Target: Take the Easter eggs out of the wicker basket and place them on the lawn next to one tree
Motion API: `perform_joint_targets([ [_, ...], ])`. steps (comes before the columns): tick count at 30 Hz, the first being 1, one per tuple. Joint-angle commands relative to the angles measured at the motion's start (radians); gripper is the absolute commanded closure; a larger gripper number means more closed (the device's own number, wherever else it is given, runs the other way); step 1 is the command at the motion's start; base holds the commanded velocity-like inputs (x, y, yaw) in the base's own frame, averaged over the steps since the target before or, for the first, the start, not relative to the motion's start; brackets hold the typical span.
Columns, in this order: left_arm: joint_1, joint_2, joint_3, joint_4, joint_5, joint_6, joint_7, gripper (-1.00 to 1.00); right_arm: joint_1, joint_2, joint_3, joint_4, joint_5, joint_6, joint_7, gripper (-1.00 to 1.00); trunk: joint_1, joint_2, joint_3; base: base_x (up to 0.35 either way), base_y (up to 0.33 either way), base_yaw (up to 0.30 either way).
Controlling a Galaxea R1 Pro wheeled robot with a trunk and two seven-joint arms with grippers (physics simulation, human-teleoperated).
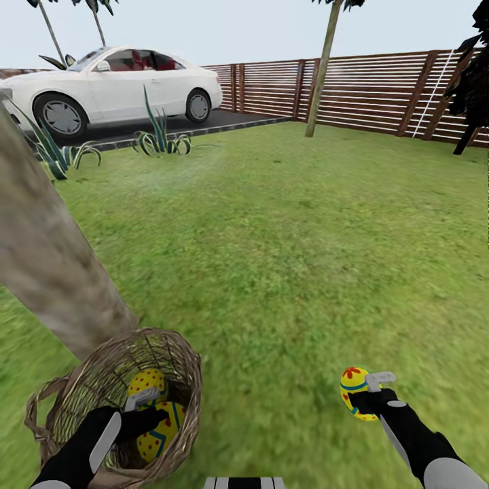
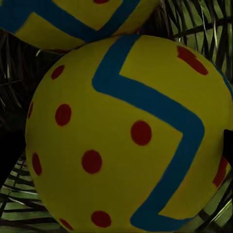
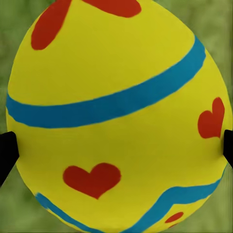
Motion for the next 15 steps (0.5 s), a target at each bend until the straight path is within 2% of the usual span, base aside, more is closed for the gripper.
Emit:
perform_joint_targets([
  [1,-0.001,0.000,0.004,-0.001,-0.003,0.006,-0.004,1.00,0.000,0.002,-0.004,-0.002,0.010,0.007,0.007,1.00,-0.001,0.000,0.003,0.000,0.000,0.000],
  [5,0.000,0.000,0.003,-0.001,-0.003,0.006,-0.003,1.00,0.000,0.002,-0.004,-0.002,0.010,0.007,0.006,1.00,-0.002,0.001,0.019,0.000,0.000,0.000],
  [9,-0.001,0.000,0.002,-0.001,-0.003,0.005,-0.003,1.00,0.000,0.004,-0.004,-0.002,0.011,0.007,0.006,1.00,-0.004,0.002,0.034,-0.151,0.067,0.000],
  [15,-0.001,-0.001,0.002,-0.001,-0.003,0.005,-0.003,1.00,0.000,0.004,-0.004,-0.002,0.012,0.007,0.006,1.00,-0.007,0.003,0.057,-0.006,0.002,0.000],
])
